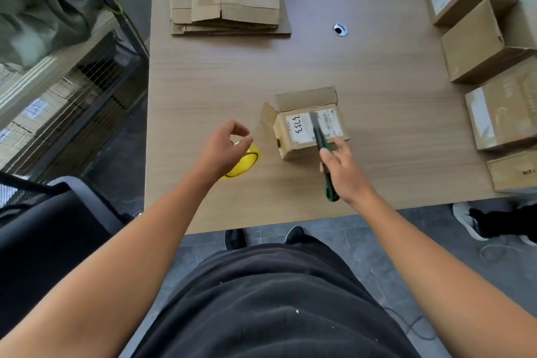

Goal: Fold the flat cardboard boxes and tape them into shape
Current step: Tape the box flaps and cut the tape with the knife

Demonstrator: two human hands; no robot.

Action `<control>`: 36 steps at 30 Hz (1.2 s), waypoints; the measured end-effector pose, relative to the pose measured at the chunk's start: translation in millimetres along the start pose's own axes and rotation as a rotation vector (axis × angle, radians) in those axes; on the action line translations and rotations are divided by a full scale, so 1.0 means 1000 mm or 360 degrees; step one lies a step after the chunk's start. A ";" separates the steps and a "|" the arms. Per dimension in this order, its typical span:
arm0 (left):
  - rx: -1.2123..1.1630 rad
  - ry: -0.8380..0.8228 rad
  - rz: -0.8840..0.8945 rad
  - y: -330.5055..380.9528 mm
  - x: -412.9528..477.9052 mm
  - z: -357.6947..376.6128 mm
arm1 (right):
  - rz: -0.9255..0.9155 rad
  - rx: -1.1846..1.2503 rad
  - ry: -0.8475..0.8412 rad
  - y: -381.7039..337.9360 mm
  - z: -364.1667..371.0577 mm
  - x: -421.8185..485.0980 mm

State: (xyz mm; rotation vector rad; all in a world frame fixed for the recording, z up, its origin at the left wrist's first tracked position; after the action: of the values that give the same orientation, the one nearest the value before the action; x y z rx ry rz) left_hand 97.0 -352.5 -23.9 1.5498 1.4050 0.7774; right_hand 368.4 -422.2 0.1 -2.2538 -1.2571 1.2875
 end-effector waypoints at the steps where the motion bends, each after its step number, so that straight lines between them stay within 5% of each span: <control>1: -0.0082 -0.0014 0.0013 0.004 -0.003 0.000 | -0.0042 0.0126 0.0023 -0.005 -0.005 -0.003; 9: -0.0839 -0.0172 0.0020 0.030 -0.021 0.021 | 0.0023 0.0886 -0.0259 -0.024 0.031 -0.026; 13: -0.0959 -0.0255 0.0102 0.037 -0.031 0.032 | -0.0058 0.0840 -0.0239 -0.030 0.047 -0.033; 18: -0.0730 -0.0335 0.0258 0.046 -0.031 0.040 | 0.0075 0.0988 -0.0046 -0.019 0.050 -0.038; 22: -0.0479 -0.0341 0.0332 0.054 -0.029 0.049 | 0.0018 0.0754 0.0134 -0.019 0.037 -0.038; 36: 0.0361 -0.0459 0.0705 0.093 -0.023 0.061 | 0.0114 0.0920 -0.0095 -0.020 -0.002 -0.012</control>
State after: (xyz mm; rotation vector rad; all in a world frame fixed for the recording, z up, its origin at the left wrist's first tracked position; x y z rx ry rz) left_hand 187.5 -384.2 37.4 2.0979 0.9740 0.6281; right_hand 356.6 -419.4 19.7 -1.8645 -0.6955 1.5130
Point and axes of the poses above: each hand's wrist, its own x-axis towards the middle knuckle, its own z-axis out of the palm, y = z × x, the point moved 9 cm from there along x, towards the middle knuckle, and after that the axes turned 13 degrees about z, right-handed, at the moved point
